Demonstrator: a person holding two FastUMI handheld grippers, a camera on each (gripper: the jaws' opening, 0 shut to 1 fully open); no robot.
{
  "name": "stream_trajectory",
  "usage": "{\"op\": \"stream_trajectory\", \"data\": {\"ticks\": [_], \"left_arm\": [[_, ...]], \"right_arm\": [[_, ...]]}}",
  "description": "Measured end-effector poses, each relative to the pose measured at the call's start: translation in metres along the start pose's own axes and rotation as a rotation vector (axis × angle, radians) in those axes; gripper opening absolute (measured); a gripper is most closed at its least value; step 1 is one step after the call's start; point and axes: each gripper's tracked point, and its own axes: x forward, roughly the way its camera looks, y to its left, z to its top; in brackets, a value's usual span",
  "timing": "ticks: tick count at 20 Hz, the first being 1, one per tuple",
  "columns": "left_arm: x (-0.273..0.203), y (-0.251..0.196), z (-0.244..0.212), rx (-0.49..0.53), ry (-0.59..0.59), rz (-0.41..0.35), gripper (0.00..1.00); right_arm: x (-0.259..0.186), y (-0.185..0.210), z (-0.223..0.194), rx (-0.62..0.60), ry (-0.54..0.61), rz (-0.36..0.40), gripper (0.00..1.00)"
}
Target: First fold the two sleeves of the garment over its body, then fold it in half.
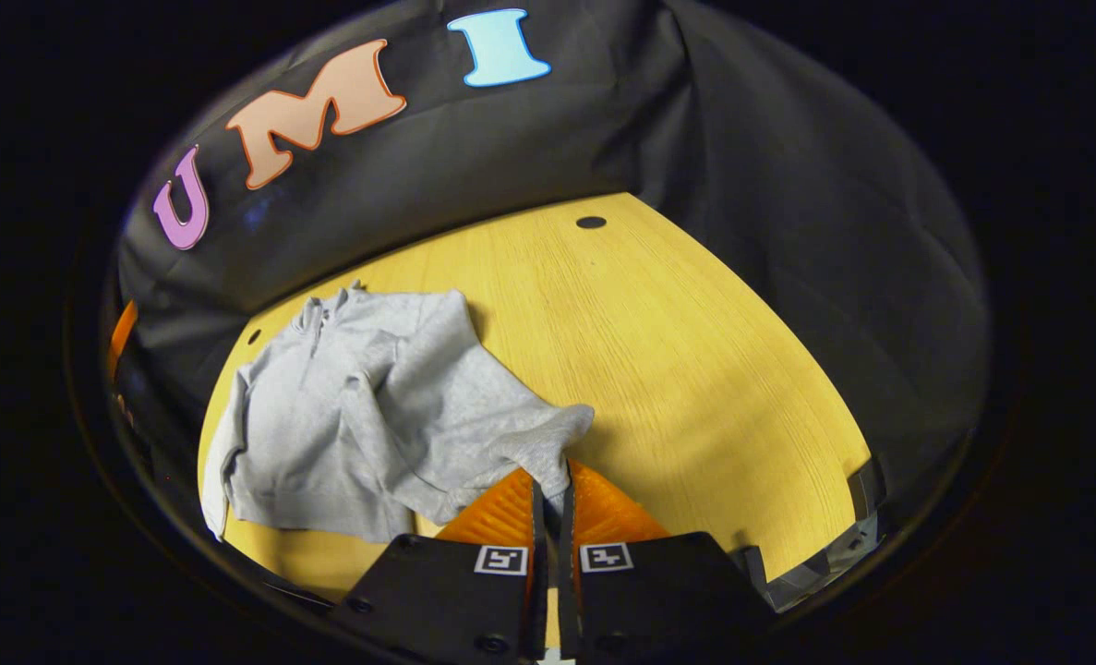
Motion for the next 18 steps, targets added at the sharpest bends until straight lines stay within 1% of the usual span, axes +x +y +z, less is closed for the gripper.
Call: {"op": "stream_trajectory", "data": {"ticks": [4,5,6,10,15,18], "left_arm": [[-0.005,0.014,0.001,0.002,-0.001,0.029,0.93],[-0.006,0.017,0.000,0.002,-0.002,0.038,0.93],[-0.007,0.022,0.000,0.002,-0.001,0.049,0.93],[-0.013,0.041,-0.002,0.003,0.004,0.093,0.93],[-0.024,0.068,-0.002,0.003,0.005,0.154,0.93],[-0.031,0.087,-0.002,0.006,0.004,0.197,0.93]], "right_arm": [[-0.004,0.032,0.038,0.017,-0.052,0.068,0.07],[-0.006,0.039,0.045,0.022,-0.064,0.085,0.02],[-0.006,0.048,0.055,0.025,-0.075,0.100,0.07],[-0.005,0.093,0.086,0.027,-0.122,0.182,0.06],[-0.002,0.154,0.110,0.014,-0.151,0.291,0.06],[0.003,0.185,0.119,-0.004,-0.158,0.338,0.06]]}}
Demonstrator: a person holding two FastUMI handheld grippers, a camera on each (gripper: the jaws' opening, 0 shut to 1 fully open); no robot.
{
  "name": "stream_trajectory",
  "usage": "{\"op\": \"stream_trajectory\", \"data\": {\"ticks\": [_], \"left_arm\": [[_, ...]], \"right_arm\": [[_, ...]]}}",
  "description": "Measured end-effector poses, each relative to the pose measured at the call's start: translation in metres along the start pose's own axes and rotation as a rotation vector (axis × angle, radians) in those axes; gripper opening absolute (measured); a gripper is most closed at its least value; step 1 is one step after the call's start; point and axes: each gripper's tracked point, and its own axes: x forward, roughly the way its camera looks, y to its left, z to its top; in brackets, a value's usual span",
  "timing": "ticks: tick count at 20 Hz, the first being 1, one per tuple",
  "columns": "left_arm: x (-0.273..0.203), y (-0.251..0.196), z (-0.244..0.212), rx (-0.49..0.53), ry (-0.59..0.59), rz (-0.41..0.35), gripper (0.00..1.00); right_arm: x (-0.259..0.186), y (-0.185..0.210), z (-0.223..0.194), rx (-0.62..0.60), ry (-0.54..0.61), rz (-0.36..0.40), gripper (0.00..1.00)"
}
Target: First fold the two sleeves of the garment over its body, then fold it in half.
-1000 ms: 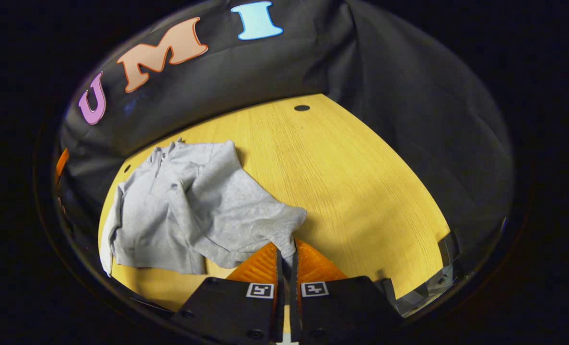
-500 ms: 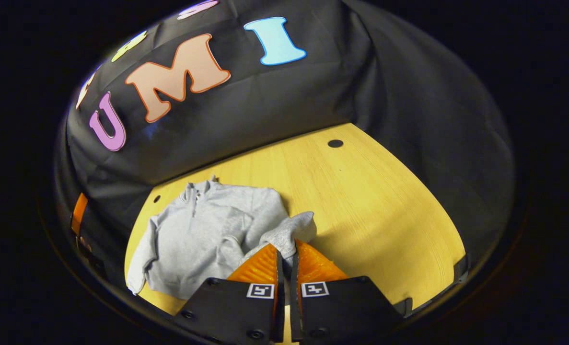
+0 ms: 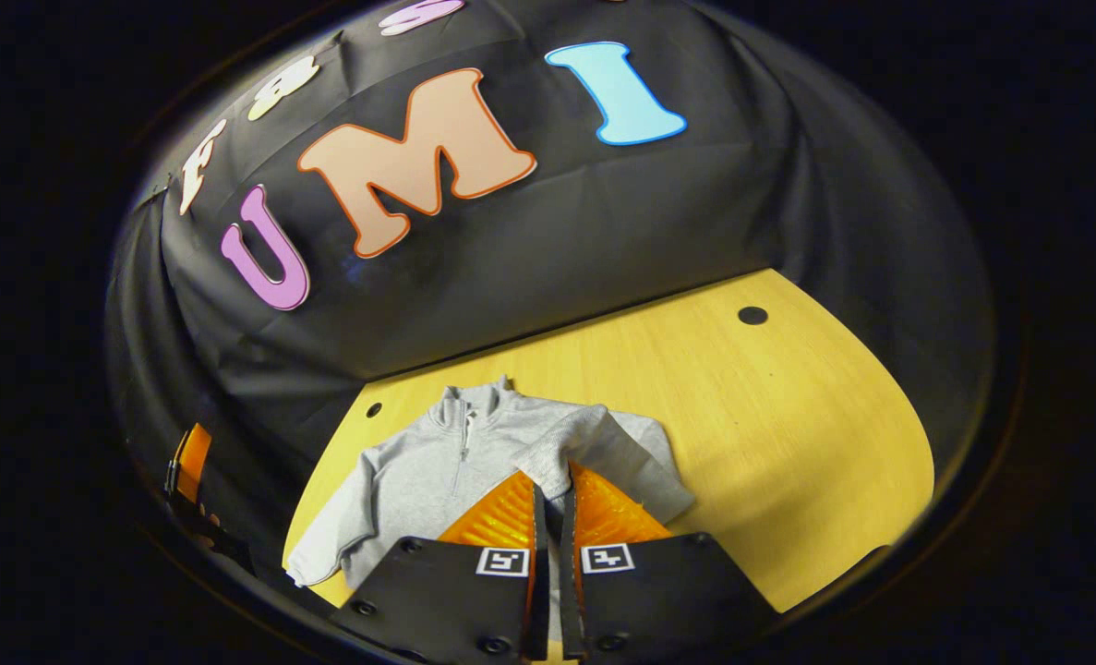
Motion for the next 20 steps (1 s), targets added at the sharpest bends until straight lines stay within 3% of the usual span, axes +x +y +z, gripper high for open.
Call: {"op": "stream_trajectory", "data": {"ticks": [10,20], "left_arm": [[-0.018,0.064,-0.007,0.003,0.013,0.134,0.93],[-0.046,0.126,-0.022,0.012,0.049,0.254,0.94]], "right_arm": [[0.043,0.105,0.005,-0.140,0.005,0.171,0.06],[0.087,0.200,-0.056,-0.269,0.137,0.325,0.06]]}}
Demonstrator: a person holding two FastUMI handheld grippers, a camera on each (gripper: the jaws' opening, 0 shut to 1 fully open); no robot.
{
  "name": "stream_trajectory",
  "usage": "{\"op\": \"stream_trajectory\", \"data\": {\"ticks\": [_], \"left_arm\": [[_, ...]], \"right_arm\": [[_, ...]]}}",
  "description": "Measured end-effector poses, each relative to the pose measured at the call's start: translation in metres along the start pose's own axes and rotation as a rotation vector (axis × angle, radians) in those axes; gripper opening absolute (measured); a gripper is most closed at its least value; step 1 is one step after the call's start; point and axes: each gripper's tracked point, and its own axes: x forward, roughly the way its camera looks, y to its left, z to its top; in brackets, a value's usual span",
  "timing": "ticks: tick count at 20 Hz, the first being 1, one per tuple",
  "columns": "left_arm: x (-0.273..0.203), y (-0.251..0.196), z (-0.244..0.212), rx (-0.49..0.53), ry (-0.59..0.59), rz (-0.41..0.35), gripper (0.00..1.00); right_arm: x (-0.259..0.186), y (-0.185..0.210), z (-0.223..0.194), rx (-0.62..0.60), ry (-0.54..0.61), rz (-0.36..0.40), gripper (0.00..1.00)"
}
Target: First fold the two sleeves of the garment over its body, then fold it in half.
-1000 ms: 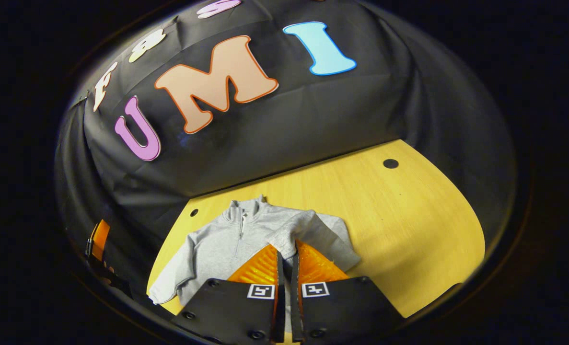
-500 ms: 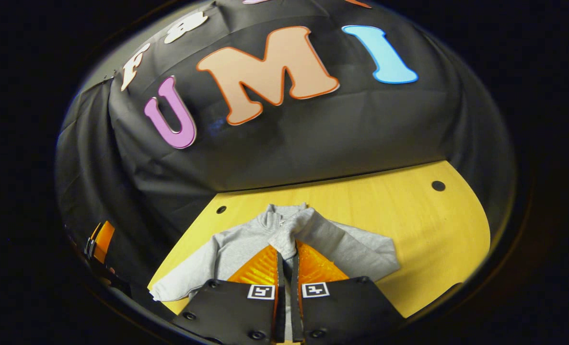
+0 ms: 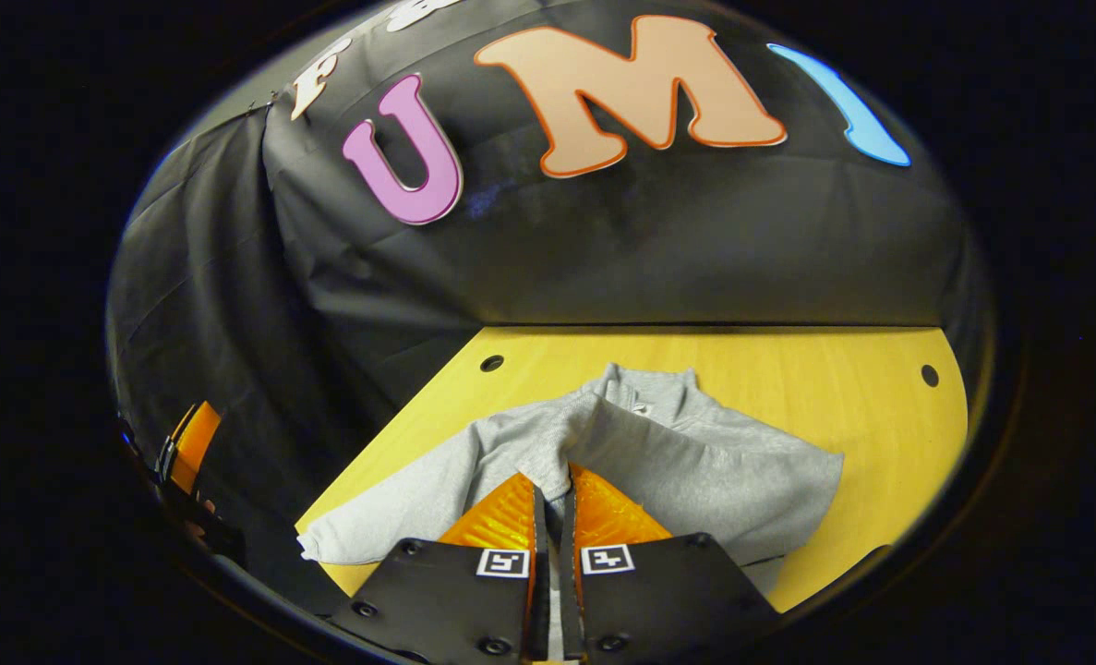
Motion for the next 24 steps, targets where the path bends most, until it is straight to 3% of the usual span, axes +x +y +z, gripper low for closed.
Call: {"op": "stream_trajectory", "data": {"ticks": [8,9,10,14,19,20,21,22,24], "left_arm": [[-0.015,0.057,-0.019,0.029,0.041,0.100,0.94],[-0.016,0.064,-0.021,0.028,0.049,0.114,0.94],[-0.018,0.072,-0.024,0.027,0.056,0.129,0.94],[-0.024,0.096,-0.038,0.024,0.085,0.173,0.93],[-0.026,0.117,-0.053,0.018,0.114,0.203,0.94],[-0.024,0.118,-0.056,0.018,0.121,0.205,0.94],[-0.021,0.118,-0.060,0.018,0.126,0.205,0.94],[-0.021,0.120,-0.065,0.017,0.131,0.204,0.94],[-0.020,0.122,-0.079,0.019,0.155,0.198,0.94]], "right_arm": [[0.065,0.019,-0.047,-0.082,0.114,-0.018,0.07],[0.068,0.024,-0.052,-0.116,0.132,-0.021,0.00],[0.072,0.029,-0.057,-0.148,0.146,-0.022,0.06],[0.097,0.049,-0.083,-0.215,0.204,-0.018,0.09],[0.111,0.074,-0.090,-0.095,0.235,0.022,0.15],[0.111,0.082,-0.085,-0.060,0.227,0.046,0.19],[0.106,0.090,-0.077,-0.027,0.208,0.078,0.36],[0.106,0.099,-0.069,0.000,0.181,0.109,0.38],[0.105,0.102,-0.053,0.017,0.123,0.118,0.71]]}}
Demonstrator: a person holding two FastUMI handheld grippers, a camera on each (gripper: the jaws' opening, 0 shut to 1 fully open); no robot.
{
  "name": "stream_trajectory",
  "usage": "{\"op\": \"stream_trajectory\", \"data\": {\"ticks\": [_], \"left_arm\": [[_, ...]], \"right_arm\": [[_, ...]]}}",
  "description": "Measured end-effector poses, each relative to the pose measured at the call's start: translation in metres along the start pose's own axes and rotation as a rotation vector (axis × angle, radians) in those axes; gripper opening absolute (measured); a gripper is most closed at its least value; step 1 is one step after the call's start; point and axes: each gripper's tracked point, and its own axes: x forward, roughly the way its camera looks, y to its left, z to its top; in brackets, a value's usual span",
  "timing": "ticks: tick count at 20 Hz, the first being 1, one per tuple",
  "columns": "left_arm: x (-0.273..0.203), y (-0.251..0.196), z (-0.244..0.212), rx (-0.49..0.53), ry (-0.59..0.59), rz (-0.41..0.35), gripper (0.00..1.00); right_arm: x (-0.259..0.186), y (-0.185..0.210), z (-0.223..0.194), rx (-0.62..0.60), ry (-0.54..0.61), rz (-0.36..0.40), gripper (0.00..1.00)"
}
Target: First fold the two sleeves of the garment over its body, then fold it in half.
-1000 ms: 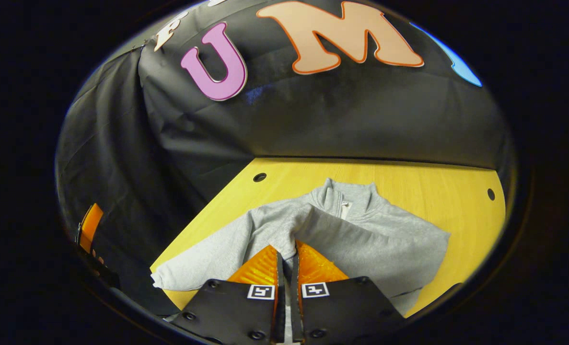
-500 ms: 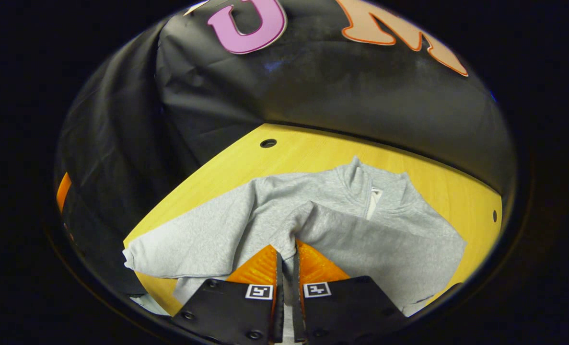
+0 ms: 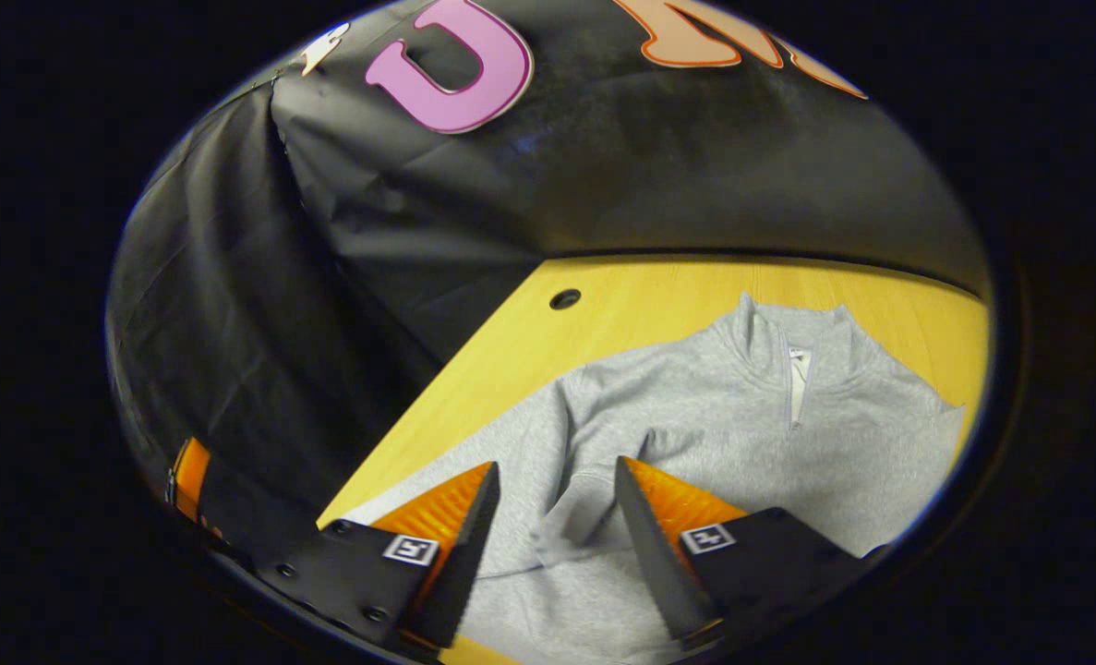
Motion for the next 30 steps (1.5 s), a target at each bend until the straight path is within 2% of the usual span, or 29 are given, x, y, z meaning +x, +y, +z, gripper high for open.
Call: {"op": "stream_trajectory", "data": {"ticks": [2,7,11,13,16,23,27,28,30], "left_arm": [[0.003,0.001,-0.013,0.004,0.027,-0.012,0.94],[0.014,0.001,-0.069,0.002,0.146,-0.056,0.94],[0.008,-0.006,-0.133,-0.022,0.314,-0.130,0.94],[0.004,-0.009,-0.169,-0.055,0.402,-0.133,0.95],[0.003,-0.002,-0.203,-0.051,0.476,-0.092,0.95],[-0.007,0.004,-0.241,-0.069,0.586,-0.045,0.95],[-0.007,0.004,-0.241,-0.079,0.581,-0.037,0.94],[-0.005,0.003,-0.243,-0.089,0.576,-0.032,0.96],[-0.005,0.003,-0.241,-0.097,0.578,-0.029,0.94]], "right_arm": [[-0.003,0.000,0.004,-0.007,-0.023,-0.009,0.96],[-0.023,-0.013,0.005,-0.055,-0.051,-0.050,0.95],[-0.043,-0.026,0.006,-0.073,-0.068,-0.081,0.96],[-0.054,-0.035,0.005,-0.090,-0.075,-0.096,0.96],[-0.074,-0.052,0.004,-0.130,-0.087,-0.136,0.96],[-0.099,-0.080,-0.003,-0.137,-0.085,-0.183,0.96],[-0.105,-0.081,-0.001,-0.151,-0.092,-0.181,0.96],[-0.107,-0.080,-0.001,-0.157,-0.092,-0.180,0.91],[-0.109,-0.079,-0.002,-0.166,-0.096,-0.178,0.91]]}}
